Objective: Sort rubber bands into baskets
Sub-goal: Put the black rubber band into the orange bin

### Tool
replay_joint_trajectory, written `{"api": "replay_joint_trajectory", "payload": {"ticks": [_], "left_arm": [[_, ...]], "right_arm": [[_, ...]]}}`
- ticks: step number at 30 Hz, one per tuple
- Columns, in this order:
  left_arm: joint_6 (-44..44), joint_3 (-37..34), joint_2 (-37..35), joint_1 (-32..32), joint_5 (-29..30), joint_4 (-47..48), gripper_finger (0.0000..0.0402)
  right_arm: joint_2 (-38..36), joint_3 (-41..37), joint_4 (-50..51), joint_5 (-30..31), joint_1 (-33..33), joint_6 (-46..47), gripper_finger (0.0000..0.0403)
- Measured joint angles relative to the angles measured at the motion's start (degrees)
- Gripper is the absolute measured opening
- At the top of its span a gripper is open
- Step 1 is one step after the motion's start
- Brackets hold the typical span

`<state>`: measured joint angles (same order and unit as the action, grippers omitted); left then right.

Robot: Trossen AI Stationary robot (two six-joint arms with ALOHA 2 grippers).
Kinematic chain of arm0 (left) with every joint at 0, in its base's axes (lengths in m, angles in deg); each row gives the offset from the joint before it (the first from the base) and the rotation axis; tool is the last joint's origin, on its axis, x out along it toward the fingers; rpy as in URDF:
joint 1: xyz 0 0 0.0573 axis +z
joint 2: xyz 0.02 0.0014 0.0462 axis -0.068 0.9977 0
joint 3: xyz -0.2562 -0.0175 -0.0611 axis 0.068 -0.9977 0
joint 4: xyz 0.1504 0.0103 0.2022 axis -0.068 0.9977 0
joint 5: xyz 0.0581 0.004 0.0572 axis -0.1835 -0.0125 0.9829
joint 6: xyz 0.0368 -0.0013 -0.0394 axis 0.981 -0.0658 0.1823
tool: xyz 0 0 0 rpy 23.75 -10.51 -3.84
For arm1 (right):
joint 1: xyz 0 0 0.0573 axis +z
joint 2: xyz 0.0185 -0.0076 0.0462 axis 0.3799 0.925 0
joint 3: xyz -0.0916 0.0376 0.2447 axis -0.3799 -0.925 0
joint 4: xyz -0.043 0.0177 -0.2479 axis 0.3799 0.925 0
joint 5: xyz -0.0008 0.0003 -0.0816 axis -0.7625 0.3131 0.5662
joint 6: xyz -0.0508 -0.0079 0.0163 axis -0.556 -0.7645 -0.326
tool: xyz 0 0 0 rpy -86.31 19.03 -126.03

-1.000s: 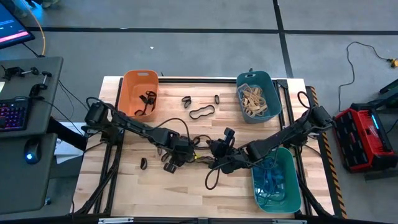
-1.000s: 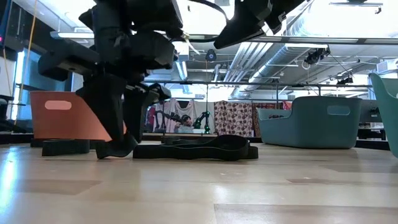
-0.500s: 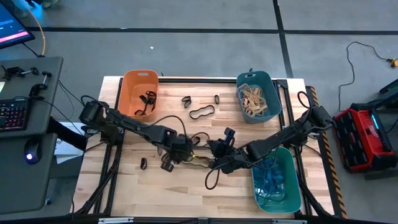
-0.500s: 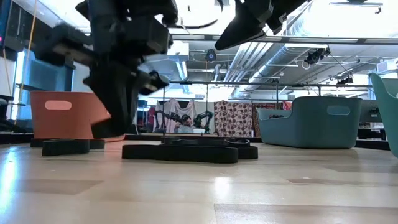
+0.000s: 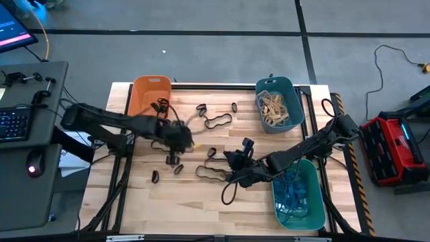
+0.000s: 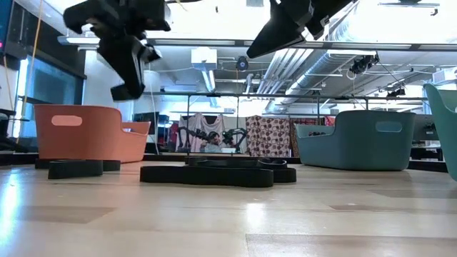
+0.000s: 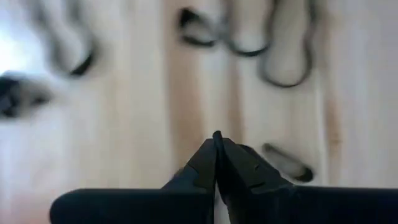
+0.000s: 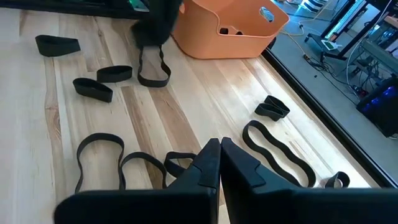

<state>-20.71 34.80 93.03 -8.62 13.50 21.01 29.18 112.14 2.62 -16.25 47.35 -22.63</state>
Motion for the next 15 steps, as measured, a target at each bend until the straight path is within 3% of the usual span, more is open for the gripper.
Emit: {"api": "replay_joint_trajectory", "payload": {"ticks": [6,15], "left_arm": [[-2.2,0.0,-8.0,9.5,4.8,7.4,0.0004],[1.4,0.0,-13.2,27.5,5.2,12.8,0.0004]], "right_arm": [[0.0,0.0,0.0,-0.1,-0.3,-0.1,0.0],[0.0,0.0,0.0,-0.1,-0.3,-0.3,0.0]]}}
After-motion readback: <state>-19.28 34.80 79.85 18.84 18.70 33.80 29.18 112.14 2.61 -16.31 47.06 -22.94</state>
